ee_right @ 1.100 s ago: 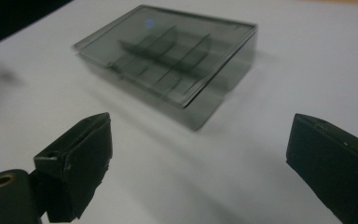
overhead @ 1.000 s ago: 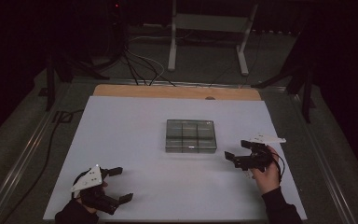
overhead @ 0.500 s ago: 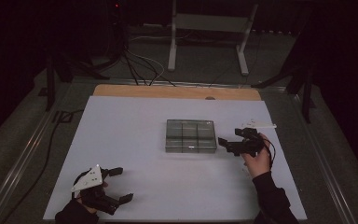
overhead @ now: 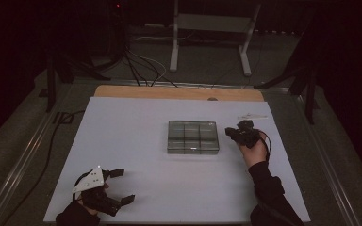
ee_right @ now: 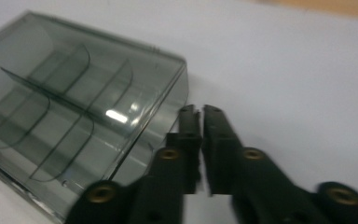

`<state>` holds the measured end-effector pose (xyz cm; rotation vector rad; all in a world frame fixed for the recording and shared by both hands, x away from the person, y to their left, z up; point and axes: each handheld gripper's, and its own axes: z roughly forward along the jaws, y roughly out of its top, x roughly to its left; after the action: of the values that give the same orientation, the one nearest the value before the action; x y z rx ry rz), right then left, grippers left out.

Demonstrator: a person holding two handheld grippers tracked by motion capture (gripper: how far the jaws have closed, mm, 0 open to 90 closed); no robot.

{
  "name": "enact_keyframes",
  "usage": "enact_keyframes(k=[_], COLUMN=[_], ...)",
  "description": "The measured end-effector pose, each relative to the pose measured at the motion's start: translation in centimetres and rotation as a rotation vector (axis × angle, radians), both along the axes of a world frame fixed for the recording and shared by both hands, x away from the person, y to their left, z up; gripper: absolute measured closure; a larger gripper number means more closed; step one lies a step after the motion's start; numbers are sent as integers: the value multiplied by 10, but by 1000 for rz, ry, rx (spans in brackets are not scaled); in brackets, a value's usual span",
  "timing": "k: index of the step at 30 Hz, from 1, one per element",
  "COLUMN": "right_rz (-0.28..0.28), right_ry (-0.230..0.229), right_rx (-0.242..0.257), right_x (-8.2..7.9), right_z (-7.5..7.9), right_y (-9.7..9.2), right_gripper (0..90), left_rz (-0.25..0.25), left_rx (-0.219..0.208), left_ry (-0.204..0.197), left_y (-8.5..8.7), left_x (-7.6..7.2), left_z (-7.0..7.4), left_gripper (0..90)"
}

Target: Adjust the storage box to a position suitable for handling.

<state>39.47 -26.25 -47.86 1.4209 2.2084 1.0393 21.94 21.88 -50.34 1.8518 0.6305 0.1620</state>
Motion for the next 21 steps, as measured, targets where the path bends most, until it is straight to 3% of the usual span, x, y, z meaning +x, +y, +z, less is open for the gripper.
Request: enact_keyframes(k=[7, 13, 15, 18, 21], right_rz=[34, 52, 46, 36, 29], right_ry=[77, 87, 89, 105, 104], right_rx=[-3, -9, -4, -1, -8], right_x=[5, 6, 5, 6, 6], right_z=[-16, -19, -19, -22, -22], right_y=[13, 21, 21, 22, 24], right_gripper=[900, 900, 900, 900, 900], left_rz=[-22, -24, -8, 2, 2], left_rx=[13, 7, 32, 24, 28], left_ry=[-1, 20, 10, -41, -14], left_y=[-6, -6, -8, -10, -13], left_x=[1, 5, 8, 13, 20], left_z=[1, 2, 6, 8, 13], left_gripper=[7, 7, 7, 7, 8])
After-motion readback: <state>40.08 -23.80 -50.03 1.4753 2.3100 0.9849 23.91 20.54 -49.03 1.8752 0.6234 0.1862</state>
